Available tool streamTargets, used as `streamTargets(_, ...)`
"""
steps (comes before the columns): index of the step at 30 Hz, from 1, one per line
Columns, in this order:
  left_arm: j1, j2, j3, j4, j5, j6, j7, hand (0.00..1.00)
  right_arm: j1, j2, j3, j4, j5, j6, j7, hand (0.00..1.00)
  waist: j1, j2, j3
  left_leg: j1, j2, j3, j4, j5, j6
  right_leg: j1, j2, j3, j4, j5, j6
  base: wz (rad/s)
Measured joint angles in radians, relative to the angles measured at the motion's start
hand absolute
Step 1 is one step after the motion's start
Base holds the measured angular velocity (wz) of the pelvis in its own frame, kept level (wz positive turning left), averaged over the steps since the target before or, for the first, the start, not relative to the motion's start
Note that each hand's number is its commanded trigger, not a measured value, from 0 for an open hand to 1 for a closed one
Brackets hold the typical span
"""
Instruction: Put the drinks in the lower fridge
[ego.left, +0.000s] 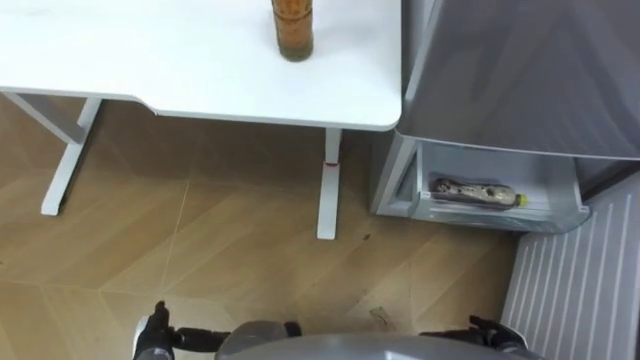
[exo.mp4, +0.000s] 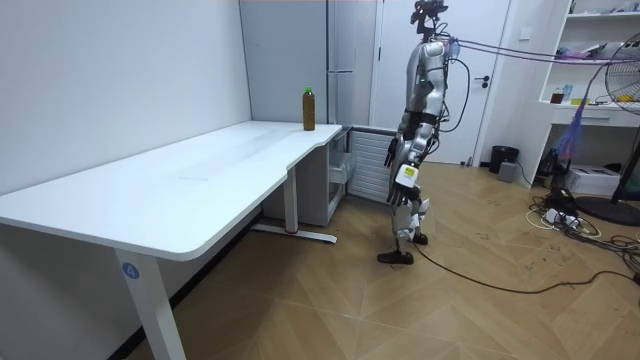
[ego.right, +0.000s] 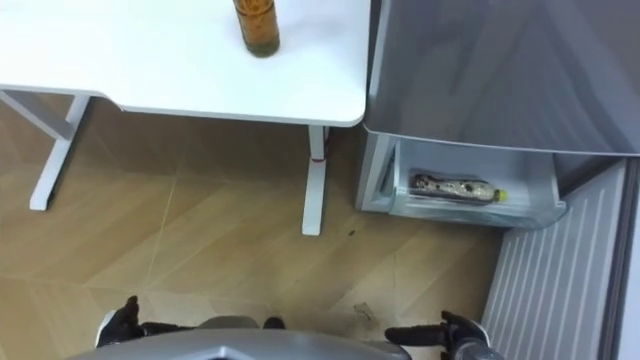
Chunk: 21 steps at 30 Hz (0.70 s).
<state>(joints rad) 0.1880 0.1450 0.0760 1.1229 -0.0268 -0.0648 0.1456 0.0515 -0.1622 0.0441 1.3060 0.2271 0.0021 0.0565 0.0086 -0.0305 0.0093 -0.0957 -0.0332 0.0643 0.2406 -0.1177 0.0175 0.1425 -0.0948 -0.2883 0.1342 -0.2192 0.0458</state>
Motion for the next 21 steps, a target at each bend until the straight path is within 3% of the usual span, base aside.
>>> streamTargets(4, 0.008, -0.002, 0.001, 0.002, 0.0, 0.028, 0.001, 0.0, -0.004, 0.0, -0.001, 0.012, 0.0, 0.001, -0.001, 0.0, 0.0, 0.002, -0.0002, 0.002, 0.0, 0.001, 0.001, 0.0, 0.0, 0.001, 0.0, 0.002, 0.001, 0.0, 0.0, 0.0)
streamTargets(12, -0.01, -0.012, 0.004, 0.001, -0.016, 0.03, 0.005, 0.0, 0.0, 0.0, -0.011, 0.015, 0.003, 0.0, -0.011, 0.0, -0.001, 0.003, -0.0018, 0.014, 0.002, 0.013, -0.008, -0.001, -0.001, 0.001, -0.002, 0.014, -0.001, -0.006, -0.001, -0.04)
streamTargets(21, -0.017, -0.018, 0.094, 0.001, -0.205, 0.029, 0.074, 0.0, 0.018, 0.002, -0.045, 0.015, 0.022, 0.002, -0.011, 0.0, 0.0, -0.009, -0.0035, 0.034, 0.0, 0.017, -0.008, -0.008, -0.003, 0.022, -0.004, 0.012, 0.002, -0.008, -0.002, -0.01)
